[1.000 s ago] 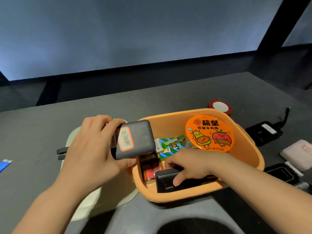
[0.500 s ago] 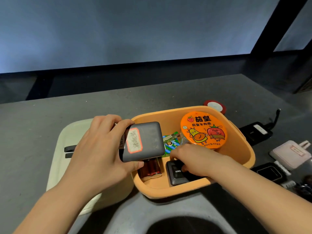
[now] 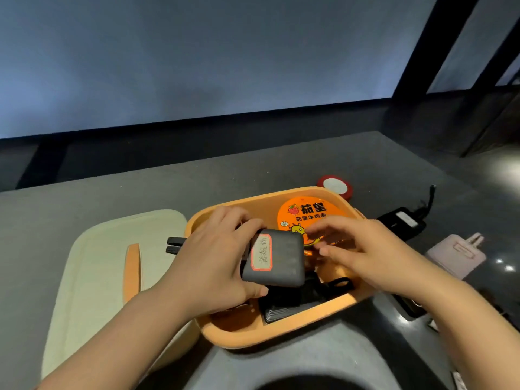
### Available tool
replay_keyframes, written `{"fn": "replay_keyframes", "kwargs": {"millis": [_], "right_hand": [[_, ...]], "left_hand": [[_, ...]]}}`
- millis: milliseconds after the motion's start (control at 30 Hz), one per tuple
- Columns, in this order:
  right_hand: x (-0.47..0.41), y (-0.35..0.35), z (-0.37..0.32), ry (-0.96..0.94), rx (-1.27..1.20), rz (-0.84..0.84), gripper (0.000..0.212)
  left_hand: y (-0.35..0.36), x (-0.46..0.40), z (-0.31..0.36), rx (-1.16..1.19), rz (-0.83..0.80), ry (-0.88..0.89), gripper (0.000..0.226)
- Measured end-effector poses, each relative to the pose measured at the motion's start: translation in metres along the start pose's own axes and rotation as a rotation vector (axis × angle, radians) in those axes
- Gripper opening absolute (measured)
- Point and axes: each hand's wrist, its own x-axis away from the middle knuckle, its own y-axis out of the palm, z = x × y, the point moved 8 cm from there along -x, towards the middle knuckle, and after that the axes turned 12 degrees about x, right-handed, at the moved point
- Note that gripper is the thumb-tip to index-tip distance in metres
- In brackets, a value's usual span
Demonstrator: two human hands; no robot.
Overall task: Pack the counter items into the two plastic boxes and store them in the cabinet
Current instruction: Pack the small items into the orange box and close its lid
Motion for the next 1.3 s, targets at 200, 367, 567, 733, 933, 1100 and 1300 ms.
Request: {"fn": "replay_keyframes", "kwargs": {"millis": [200,367,567,733,933,1100,1300], "right_hand": [[-0.003,0.019,-0.019,0.062,-0.27,-0.118,0.032],[-0.007,0.029,-0.036,0.111,-0.638,-0.045,0.017],[0.006,0.051,-0.05,0.358,-1.116,0.128,0.017],[0.016,0.04,-0.078,0.178,-0.954,0.166,0.021],[0.033,-0.041,-0.076,-0.11,0.231,0.52,0.067],[0.022,-0.023,-0.121,-0.627,0.746,0.277,0.093],[0.012,-0.011,-0.126,-0.679,0.678,0.202,0.077]], "left_hand": [[-0.015,-0.01,0.027,-0.229,-0.061,0.352,0.085],[-0.043,0.0,0.022,-0.201,0.132,0.301,0.091],[-0.015,0.045,-0.009,1.165,0.442,-0.465,0.032],[0.0,0.044,0.006,1.324,0.352,-0.452,0.03],[-0.018,0.05,-0.012,1.276,0.261,-0.5,0.022],[-0.032,0.039,0.005,1.044,0.013,-0.373,0.026],[-0.031,0.03,0.003,0.989,-0.055,-0.343,0.023]]}}
